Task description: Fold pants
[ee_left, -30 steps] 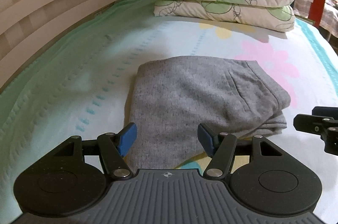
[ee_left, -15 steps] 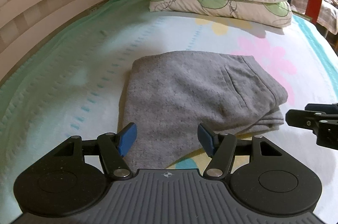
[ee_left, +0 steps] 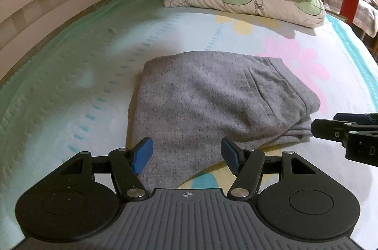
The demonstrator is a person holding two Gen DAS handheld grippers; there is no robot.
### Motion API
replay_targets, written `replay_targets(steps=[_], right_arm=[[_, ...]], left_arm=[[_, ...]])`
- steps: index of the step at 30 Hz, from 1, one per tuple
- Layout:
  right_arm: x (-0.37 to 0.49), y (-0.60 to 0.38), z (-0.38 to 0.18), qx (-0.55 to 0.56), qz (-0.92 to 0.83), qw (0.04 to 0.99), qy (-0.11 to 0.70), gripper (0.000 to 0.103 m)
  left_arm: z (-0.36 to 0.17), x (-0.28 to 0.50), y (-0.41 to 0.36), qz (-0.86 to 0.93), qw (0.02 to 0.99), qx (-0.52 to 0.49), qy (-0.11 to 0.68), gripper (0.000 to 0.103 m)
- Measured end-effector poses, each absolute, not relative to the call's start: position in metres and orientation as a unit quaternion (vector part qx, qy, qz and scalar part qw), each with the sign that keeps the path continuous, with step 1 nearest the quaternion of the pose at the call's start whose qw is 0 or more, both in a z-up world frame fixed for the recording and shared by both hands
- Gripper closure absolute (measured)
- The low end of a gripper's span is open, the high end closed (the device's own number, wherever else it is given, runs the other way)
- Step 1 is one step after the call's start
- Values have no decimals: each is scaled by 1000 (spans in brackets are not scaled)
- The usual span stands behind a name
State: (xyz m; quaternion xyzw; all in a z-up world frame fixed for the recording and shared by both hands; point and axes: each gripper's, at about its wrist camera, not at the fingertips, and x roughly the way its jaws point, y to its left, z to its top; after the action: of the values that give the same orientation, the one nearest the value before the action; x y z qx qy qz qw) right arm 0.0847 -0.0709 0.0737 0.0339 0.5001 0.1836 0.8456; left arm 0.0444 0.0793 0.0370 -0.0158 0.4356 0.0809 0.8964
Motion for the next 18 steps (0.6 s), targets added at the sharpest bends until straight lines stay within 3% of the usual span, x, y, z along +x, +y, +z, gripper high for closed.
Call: replay_targets(steps=[18], right_arm=[[92, -75, 63, 43, 188, 838, 511, 54]], left_arm=[[27, 51, 79, 78, 889, -18, 451, 41]])
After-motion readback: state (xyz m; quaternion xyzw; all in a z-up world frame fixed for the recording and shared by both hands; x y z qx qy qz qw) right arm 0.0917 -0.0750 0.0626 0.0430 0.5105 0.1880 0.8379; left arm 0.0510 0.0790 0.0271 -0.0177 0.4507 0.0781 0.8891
